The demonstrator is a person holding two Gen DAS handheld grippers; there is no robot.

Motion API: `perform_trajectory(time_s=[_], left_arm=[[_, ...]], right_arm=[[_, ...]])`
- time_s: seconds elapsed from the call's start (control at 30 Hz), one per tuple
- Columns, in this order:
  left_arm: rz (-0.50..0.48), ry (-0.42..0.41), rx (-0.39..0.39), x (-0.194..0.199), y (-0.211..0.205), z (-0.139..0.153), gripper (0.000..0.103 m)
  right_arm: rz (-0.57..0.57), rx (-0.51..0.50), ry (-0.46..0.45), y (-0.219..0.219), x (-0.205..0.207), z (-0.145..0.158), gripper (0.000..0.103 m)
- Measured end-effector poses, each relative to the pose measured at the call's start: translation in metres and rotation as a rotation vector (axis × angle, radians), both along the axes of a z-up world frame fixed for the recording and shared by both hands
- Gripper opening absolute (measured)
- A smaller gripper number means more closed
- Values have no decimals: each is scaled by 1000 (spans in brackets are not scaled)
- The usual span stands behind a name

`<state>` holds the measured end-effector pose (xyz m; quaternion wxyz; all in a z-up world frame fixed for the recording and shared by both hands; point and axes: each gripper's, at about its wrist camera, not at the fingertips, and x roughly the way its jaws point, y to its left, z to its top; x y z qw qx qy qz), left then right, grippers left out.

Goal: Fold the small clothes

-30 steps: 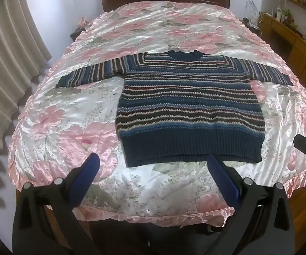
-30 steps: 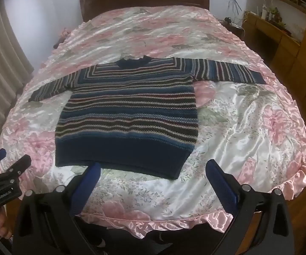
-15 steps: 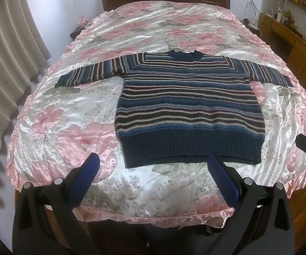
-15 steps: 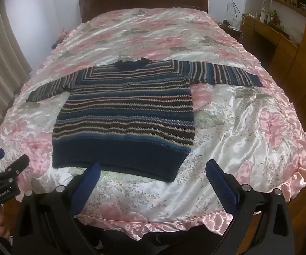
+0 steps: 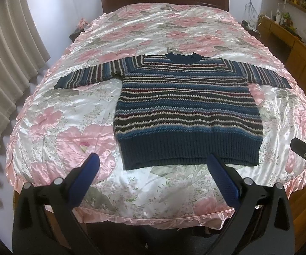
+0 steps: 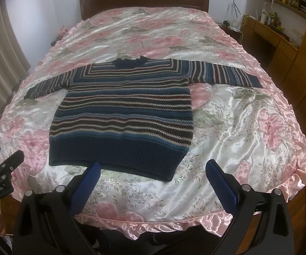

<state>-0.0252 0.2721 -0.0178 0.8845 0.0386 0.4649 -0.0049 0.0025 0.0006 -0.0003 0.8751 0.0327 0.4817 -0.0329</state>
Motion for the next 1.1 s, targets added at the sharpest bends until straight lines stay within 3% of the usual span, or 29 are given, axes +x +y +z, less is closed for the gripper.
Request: perform_trajectory(time_s=[1.1], left_arm=[[3, 3, -1, 1, 2, -1, 100]], right_arm=[[1, 6, -8, 1, 1, 3, 99]])
